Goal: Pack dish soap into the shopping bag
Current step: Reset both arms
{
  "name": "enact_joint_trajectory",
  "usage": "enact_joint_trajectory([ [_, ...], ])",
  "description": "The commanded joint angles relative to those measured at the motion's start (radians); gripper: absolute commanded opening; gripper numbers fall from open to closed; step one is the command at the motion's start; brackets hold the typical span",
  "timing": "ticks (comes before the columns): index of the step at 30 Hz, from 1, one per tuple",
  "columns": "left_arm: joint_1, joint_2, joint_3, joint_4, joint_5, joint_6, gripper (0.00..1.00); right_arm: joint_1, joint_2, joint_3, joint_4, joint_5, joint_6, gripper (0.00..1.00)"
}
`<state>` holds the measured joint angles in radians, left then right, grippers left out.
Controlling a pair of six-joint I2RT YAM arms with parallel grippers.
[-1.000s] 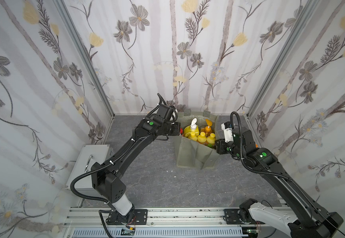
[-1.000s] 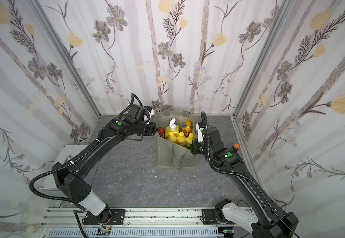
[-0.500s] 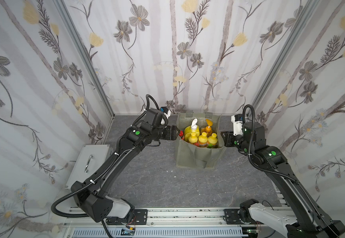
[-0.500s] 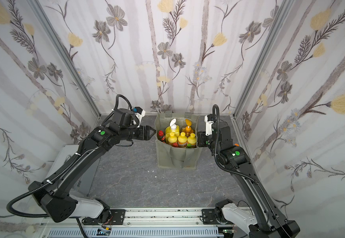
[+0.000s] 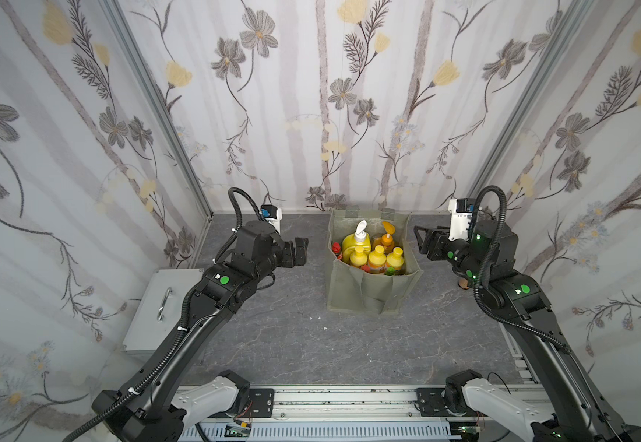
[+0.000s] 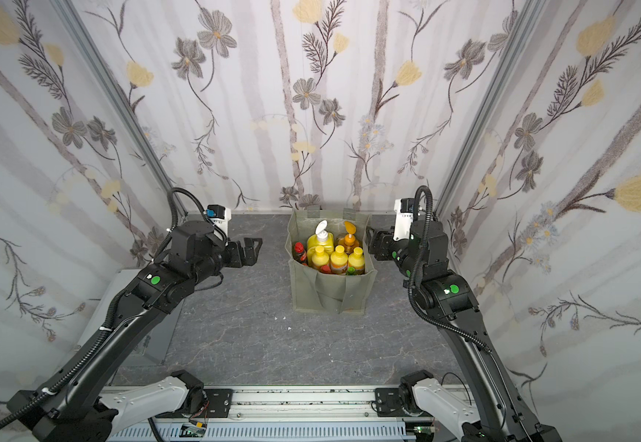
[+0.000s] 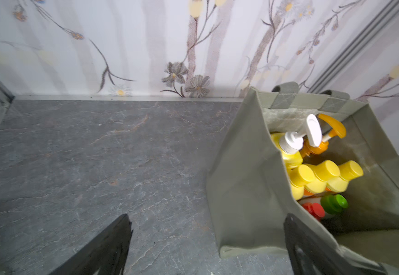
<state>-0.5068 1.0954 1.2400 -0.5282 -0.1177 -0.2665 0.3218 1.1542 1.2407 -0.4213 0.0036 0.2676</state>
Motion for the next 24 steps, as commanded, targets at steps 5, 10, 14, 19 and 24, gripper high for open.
enact_joint_trajectory([
  [5,0.057,-0.097,-0.181,0.176,-0.212,-0.034,1.00,-0.082,-0.044,-0.095,0.167,0.009,0.028,0.73],
  [10,0.087,-0.135,-0.310,0.297,-0.288,-0.008,1.00,-0.128,-0.087,-0.160,0.247,0.012,0.032,0.78],
  [14,0.091,-0.142,-0.406,0.422,-0.376,0.047,1.00,-0.184,-0.105,-0.231,0.370,0.037,0.056,0.83],
  [19,0.093,-0.184,-0.536,0.569,-0.393,0.127,1.00,-0.262,-0.102,-0.325,0.495,0.018,0.076,0.85],
  [24,0.097,-0.242,-0.696,0.674,-0.422,0.168,1.00,-0.328,-0.146,-0.502,0.642,0.056,0.057,0.88],
])
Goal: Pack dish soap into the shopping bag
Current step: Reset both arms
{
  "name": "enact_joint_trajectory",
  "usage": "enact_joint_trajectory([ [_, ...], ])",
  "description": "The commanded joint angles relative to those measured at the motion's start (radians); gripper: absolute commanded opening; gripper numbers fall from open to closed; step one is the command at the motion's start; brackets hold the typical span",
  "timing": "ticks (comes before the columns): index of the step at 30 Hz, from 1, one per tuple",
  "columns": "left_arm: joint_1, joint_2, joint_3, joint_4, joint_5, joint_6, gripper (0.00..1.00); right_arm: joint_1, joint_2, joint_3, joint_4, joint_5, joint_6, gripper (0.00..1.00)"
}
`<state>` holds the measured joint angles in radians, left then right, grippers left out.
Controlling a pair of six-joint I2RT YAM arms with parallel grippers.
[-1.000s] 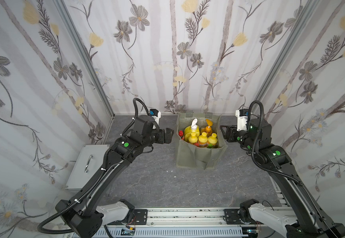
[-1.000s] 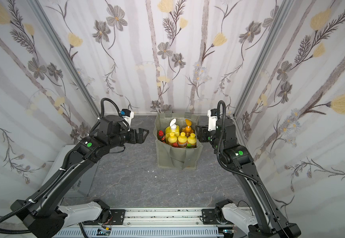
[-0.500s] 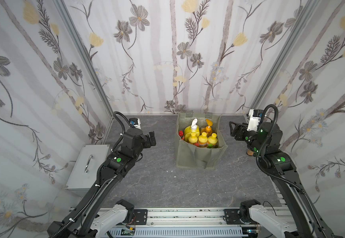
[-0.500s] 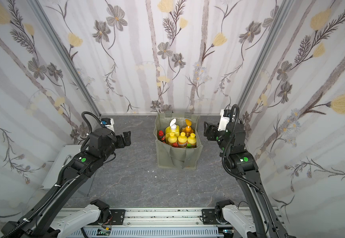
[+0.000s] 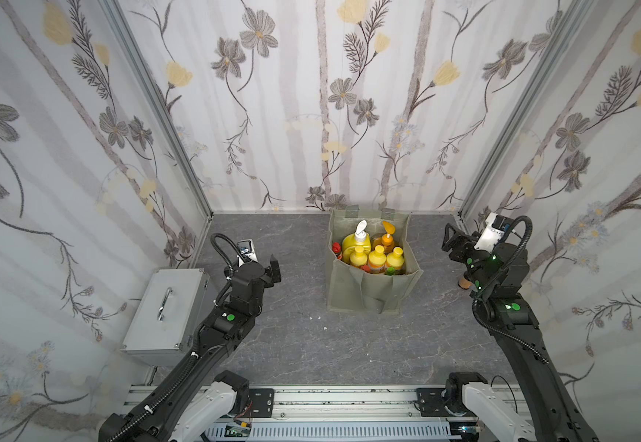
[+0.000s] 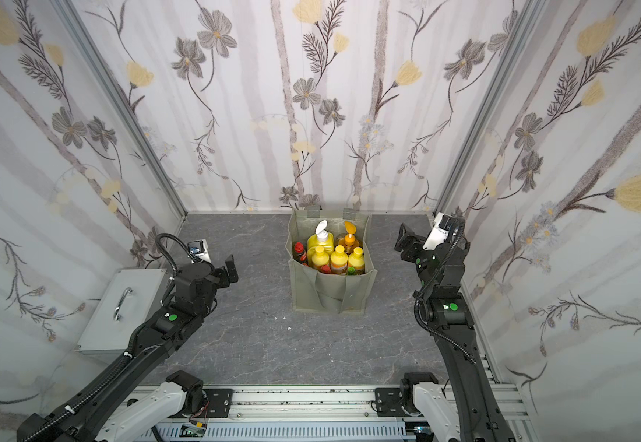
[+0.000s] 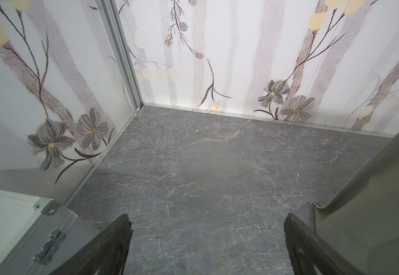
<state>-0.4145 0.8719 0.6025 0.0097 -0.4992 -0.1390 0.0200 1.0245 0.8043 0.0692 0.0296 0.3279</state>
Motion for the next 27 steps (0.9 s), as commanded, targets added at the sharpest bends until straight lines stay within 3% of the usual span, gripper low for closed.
enact_joint_trajectory([
  [1,0.007,-0.023,-0.086,0.161,-0.031,0.051,1.00,-0.040,-0.026,-0.102,0.170,0.029,0.000,0.89],
  [4,0.013,-0.018,-0.139,0.249,-0.024,0.100,1.00,-0.070,-0.065,-0.186,0.244,0.033,0.015,0.89],
  [9,0.021,-0.010,-0.147,0.227,-0.047,0.110,1.00,-0.080,-0.116,-0.251,0.295,0.076,0.020,0.89],
  [18,0.071,0.024,-0.211,0.303,-0.023,0.123,1.00,-0.084,-0.098,-0.338,0.411,0.113,-0.006,0.86],
  [19,0.081,0.025,-0.216,0.308,-0.013,0.120,1.00,-0.083,-0.097,-0.343,0.419,0.121,-0.010,0.86],
  [21,0.110,0.031,-0.229,0.321,0.008,0.109,1.00,-0.084,-0.096,-0.356,0.433,0.139,-0.025,0.99],
  [25,0.199,0.047,-0.276,0.383,0.110,0.098,1.00,-0.084,-0.090,-0.426,0.543,0.164,-0.082,1.00],
  [27,0.255,0.062,-0.292,0.392,0.161,0.080,0.99,-0.084,-0.078,-0.499,0.685,0.148,-0.129,1.00],
])
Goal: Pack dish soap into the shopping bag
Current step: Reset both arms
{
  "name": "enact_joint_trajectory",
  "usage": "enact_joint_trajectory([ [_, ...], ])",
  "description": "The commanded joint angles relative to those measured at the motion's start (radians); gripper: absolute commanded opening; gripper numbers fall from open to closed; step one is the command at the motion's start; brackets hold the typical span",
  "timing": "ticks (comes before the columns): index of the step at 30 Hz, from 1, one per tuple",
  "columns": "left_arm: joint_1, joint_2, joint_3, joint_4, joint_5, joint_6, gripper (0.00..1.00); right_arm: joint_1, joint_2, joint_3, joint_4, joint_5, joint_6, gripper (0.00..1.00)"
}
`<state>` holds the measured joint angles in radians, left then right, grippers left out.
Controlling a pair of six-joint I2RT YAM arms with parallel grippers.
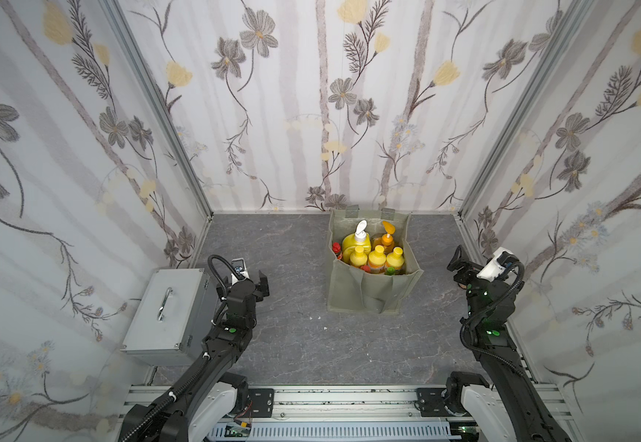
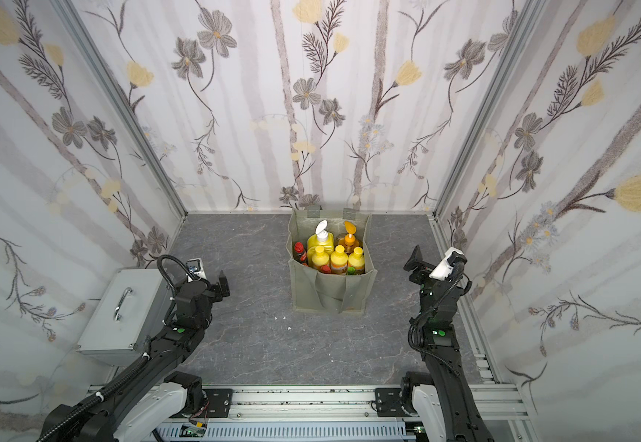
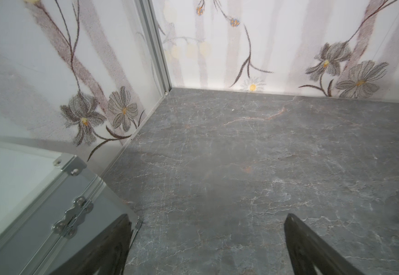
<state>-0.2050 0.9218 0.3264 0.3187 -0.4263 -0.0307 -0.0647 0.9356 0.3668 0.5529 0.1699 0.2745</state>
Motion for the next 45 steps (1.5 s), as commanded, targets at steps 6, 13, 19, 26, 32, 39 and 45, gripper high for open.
enact_joint_trajectory([
  [6,0.168,0.087,-0.112,0.282,0.165,-0.052,1.00,-0.007,0.100,-0.229,0.582,-0.001,-0.126,1.00],
  [13,0.191,0.282,-0.092,0.474,0.238,-0.059,1.00,-0.015,0.271,-0.233,0.691,-0.041,-0.088,1.00],
  [19,0.243,0.393,-0.084,0.609,0.303,-0.094,1.00,-0.023,0.301,-0.278,0.831,-0.094,-0.095,1.00],
  [26,0.245,0.640,-0.089,0.884,0.379,-0.048,1.00,-0.029,0.272,-0.289,0.798,-0.072,-0.106,1.00],
  [32,0.248,0.659,-0.096,0.914,0.380,-0.048,1.00,-0.031,0.264,-0.259,0.710,-0.144,-0.123,1.00],
  [39,0.212,0.651,-0.067,0.850,0.456,0.028,1.00,-0.031,0.333,-0.172,0.574,-0.292,-0.181,1.00],
  [45,0.163,0.646,-0.034,0.775,0.388,0.068,1.00,-0.033,0.438,-0.197,0.696,-0.276,-0.167,1.00],
])
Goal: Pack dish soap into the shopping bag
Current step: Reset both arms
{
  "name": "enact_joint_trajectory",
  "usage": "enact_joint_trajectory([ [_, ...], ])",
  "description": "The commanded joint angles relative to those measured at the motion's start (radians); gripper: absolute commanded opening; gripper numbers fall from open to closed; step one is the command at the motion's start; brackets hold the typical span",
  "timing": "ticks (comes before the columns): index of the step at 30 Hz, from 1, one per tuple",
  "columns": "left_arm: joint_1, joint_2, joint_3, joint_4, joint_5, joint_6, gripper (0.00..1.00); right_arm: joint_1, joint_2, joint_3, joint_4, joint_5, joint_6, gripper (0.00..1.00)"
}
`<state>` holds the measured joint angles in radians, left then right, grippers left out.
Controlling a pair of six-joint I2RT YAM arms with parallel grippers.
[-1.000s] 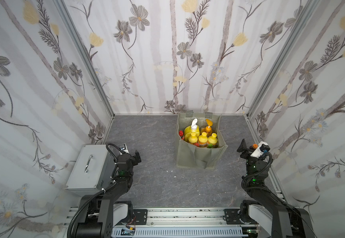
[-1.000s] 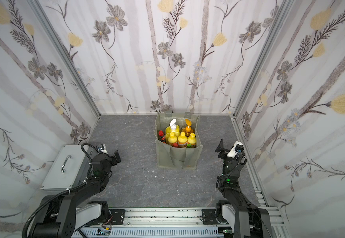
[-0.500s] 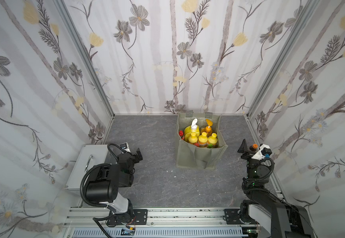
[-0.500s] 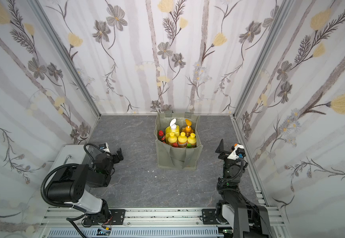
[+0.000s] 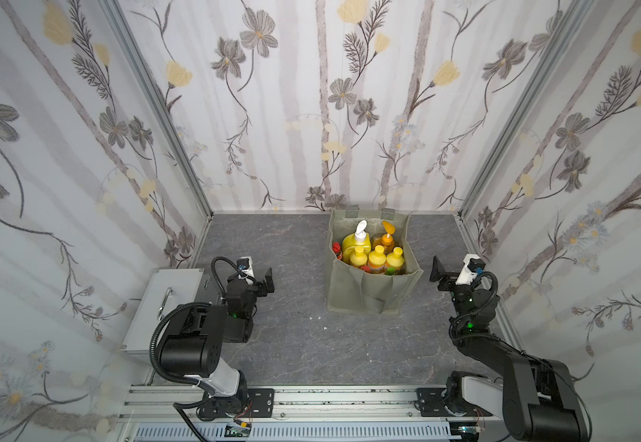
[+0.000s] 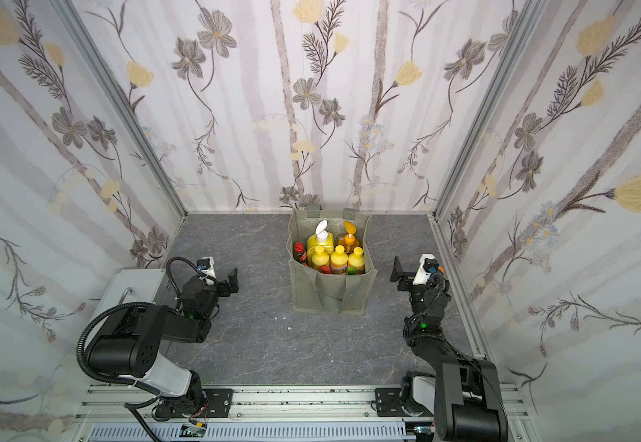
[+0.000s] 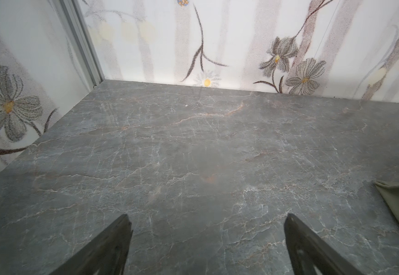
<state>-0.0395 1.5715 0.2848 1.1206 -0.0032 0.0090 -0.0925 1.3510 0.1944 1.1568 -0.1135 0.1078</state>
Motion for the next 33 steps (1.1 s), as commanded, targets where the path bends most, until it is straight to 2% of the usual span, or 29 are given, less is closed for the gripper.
enact_joint_trajectory([
  [1,-0.003,-0.003,0.007,-0.024,-0.048,0.024,1.00,-0.011,0.027,-0.051,0.139,0.016,0.012,1.00],
  [5,-0.002,-0.001,0.007,-0.015,-0.096,0.005,1.00,-0.014,0.052,-0.089,0.213,-0.014,0.001,1.00],
  [9,0.000,0.000,0.013,-0.027,-0.134,-0.009,1.00,-0.014,0.183,-0.108,0.401,-0.079,-0.008,1.00],
  [11,0.000,0.001,0.016,-0.032,-0.170,-0.024,1.00,-0.016,0.141,-0.094,0.303,-0.033,-0.007,1.00],
  [13,0.014,-0.003,0.024,-0.050,-0.269,-0.083,1.00,-0.015,0.139,-0.073,0.261,0.044,0.019,1.00],
  [15,0.029,-0.007,0.024,-0.062,-0.249,-0.090,1.00,-0.014,0.167,-0.080,0.316,0.059,0.030,1.00],
  [19,0.026,0.000,0.053,-0.104,-0.194,-0.065,1.00,0.000,0.162,-0.063,0.273,0.091,0.021,1.00],
  [22,0.016,-0.004,0.099,-0.197,-0.027,0.010,1.00,0.022,0.159,-0.043,0.229,0.140,0.010,1.00],
  [24,0.018,0.000,0.089,-0.172,-0.032,0.007,1.00,0.043,0.158,-0.023,0.190,0.187,-0.001,1.00],
  [33,0.019,-0.002,0.099,-0.194,-0.032,0.005,1.00,0.059,0.158,-0.010,0.166,0.179,-0.021,1.00],
])
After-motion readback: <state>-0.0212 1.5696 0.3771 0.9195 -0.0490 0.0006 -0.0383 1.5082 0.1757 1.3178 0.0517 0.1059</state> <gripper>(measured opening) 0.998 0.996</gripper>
